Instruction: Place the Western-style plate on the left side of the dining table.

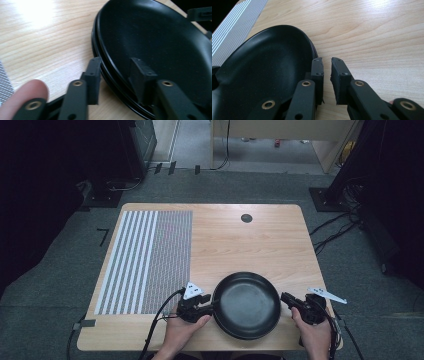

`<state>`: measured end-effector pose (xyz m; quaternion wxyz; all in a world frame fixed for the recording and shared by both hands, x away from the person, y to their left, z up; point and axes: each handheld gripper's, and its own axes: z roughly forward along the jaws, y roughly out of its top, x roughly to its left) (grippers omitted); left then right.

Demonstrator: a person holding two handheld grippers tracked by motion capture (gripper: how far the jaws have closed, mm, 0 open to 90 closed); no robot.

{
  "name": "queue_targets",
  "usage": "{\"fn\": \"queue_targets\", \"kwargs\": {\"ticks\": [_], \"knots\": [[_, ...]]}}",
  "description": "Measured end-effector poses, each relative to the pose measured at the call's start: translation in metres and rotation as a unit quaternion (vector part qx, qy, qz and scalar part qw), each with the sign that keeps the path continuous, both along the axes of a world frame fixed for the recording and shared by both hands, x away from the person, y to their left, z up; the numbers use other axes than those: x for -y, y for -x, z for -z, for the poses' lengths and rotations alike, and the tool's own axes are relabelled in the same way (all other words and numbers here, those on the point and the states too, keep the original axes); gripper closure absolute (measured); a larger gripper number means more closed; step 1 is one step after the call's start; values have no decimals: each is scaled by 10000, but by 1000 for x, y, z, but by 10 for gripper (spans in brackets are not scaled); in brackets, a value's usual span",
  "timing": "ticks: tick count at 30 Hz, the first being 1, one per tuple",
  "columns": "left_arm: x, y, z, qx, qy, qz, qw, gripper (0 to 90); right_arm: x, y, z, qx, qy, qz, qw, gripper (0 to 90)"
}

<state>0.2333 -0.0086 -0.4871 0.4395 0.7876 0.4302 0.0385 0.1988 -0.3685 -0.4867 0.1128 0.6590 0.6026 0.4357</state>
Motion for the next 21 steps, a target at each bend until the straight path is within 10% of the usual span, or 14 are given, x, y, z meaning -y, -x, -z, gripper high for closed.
{"fn": "queue_targets", "kwargs": {"ticks": [8,21], "knots": [[-6,-2,3,-265,252,-58,9993,623,6,1,0,-25,-655,-123,9978,810],[-4,-1,6,-423,281,75,9987,595,-1,-1,6,-185,-686,-111,9974,853]]}}
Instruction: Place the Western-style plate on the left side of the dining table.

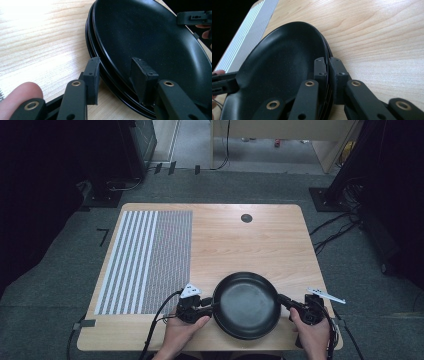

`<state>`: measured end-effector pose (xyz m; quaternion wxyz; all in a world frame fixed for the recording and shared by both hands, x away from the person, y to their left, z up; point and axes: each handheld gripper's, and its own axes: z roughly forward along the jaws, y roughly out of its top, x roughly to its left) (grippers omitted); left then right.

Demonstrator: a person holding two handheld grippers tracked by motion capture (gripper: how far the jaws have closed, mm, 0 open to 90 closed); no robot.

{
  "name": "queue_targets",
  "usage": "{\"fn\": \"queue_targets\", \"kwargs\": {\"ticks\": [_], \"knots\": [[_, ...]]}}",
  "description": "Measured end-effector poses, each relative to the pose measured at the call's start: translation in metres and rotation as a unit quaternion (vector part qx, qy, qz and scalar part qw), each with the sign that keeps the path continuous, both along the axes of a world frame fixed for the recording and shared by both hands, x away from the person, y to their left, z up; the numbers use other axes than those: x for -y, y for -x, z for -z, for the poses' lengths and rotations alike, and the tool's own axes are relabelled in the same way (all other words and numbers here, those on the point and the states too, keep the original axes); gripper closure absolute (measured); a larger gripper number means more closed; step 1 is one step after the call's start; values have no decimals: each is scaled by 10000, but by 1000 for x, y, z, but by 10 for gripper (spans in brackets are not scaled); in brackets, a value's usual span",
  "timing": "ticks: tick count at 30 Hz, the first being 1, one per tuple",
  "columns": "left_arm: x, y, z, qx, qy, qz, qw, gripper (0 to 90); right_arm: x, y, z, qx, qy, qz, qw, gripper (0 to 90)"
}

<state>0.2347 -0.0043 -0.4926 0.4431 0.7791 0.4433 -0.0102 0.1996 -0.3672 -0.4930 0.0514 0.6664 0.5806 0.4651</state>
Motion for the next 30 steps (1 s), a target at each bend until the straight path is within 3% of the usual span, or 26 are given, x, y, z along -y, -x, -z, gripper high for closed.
{"fn": "queue_targets", "kwargs": {"ticks": [5,8,21,30], "knots": [[-1,-1,1,-75,41,6,10000,597,0,0,3,-48,-253,-36,9997,863],[-3,-1,0,-65,109,23,9999,603,-3,0,2,-20,-160,-11,9999,862],[-7,-4,0,-268,229,72,9994,636,-8,0,4,32,-187,75,9998,864],[-13,-5,-5,-333,238,42,9992,633,-14,-2,7,-31,-357,-61,9993,862]]}}
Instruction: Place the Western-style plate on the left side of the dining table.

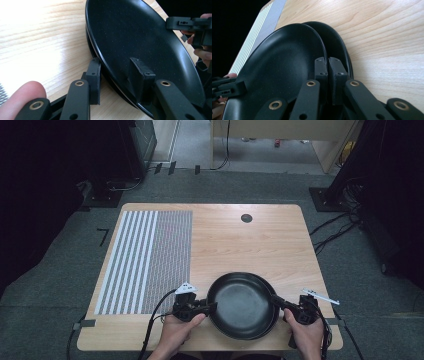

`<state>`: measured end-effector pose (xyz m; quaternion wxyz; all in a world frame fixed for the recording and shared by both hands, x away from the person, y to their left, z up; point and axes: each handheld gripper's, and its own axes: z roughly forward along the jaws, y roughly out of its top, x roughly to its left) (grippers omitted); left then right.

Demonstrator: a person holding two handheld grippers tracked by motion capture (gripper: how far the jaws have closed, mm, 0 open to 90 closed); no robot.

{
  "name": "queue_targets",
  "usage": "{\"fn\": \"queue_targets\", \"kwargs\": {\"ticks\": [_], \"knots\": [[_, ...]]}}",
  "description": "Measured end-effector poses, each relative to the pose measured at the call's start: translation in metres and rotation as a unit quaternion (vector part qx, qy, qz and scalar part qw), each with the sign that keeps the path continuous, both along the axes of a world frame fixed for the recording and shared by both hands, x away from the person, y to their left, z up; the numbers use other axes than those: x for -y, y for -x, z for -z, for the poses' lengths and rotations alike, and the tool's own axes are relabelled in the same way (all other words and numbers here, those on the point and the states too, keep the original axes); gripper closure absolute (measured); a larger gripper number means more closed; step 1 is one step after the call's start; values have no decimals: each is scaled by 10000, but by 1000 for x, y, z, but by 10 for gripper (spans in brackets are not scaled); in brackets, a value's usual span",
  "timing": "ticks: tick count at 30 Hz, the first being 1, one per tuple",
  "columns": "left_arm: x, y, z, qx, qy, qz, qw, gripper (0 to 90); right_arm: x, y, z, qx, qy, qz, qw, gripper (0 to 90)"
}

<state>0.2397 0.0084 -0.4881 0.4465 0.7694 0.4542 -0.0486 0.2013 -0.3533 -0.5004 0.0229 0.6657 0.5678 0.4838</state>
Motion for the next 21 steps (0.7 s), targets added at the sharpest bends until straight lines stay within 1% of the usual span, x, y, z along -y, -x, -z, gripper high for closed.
{"fn": "queue_targets", "kwargs": {"ticks": [3,4,6,10,12,18,21], "knots": [[-6,-1,-3,-35,78,-62,9999,639,-3,0,1,-44,-59,-61,10000,860],[-7,-1,-4,-14,93,-92,9999,645,-4,0,1,-28,-23,-74,10000,859],[-9,-1,-5,48,46,-127,9999,666,-5,0,0,-39,-13,-62,10000,859],[-7,0,-5,92,-27,-155,9998,669,-5,0,2,-54,-66,-54,9999,855],[-5,1,-5,109,-86,-153,9998,671,-6,1,2,-76,-45,-37,10000,848],[-5,0,-5,110,-90,-148,9998,673,-11,0,4,-113,13,-9,9999,824],[-6,-1,-4,98,-45,-124,9999,671,-13,0,5,-144,-41,25,9999,813]]}}
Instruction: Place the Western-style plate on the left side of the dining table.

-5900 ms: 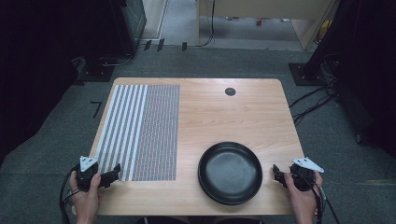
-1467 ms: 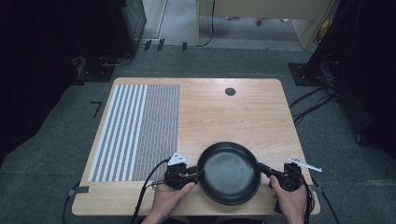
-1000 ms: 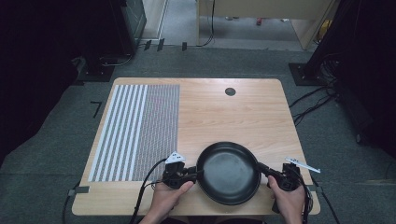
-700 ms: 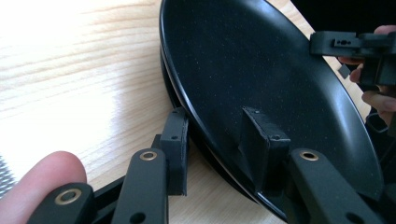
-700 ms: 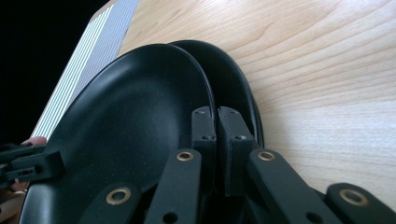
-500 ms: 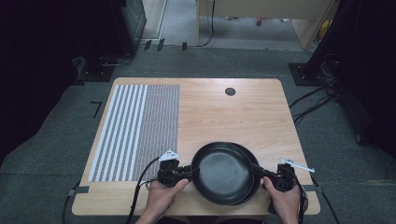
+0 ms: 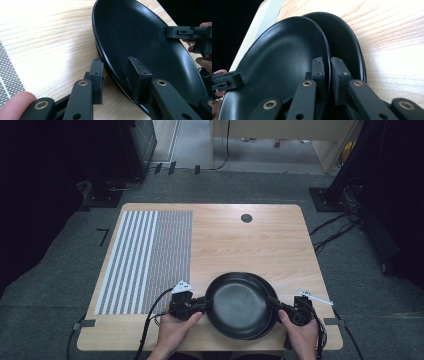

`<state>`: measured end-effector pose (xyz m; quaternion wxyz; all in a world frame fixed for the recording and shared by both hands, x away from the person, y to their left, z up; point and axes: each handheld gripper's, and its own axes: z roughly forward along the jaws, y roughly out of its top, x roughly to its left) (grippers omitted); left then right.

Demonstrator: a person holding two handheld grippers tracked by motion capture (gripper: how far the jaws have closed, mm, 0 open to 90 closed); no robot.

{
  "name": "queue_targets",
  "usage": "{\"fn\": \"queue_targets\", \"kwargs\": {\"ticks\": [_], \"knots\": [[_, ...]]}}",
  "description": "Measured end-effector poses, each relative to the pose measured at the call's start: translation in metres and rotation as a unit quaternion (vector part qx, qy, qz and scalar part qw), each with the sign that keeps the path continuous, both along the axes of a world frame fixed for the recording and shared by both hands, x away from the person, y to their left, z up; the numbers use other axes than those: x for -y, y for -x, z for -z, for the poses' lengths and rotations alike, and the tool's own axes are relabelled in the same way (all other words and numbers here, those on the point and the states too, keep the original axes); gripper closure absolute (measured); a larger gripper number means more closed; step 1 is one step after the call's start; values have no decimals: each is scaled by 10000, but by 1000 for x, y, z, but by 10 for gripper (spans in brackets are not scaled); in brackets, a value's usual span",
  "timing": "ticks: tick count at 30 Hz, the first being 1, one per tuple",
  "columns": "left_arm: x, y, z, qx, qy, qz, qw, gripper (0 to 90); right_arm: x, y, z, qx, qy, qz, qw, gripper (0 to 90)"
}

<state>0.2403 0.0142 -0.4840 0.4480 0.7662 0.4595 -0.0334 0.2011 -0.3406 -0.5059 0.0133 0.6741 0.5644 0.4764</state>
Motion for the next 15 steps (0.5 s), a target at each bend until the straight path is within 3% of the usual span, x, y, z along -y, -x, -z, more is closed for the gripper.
{"fn": "queue_targets", "kwargs": {"ticks": [4,7,11,15], "knots": [[-1,0,1,-21,37,13,10000,669,-6,0,4,-22,-28,6,10000,761],[-1,0,1,-36,71,15,10000,668,-11,1,6,63,-62,254,9996,772],[-1,0,2,-29,115,0,9999,670,-6,2,11,5,-480,395,9981,805],[-5,0,5,-103,296,27,9995,683,-5,5,8,59,-645,486,9967,825]]}}
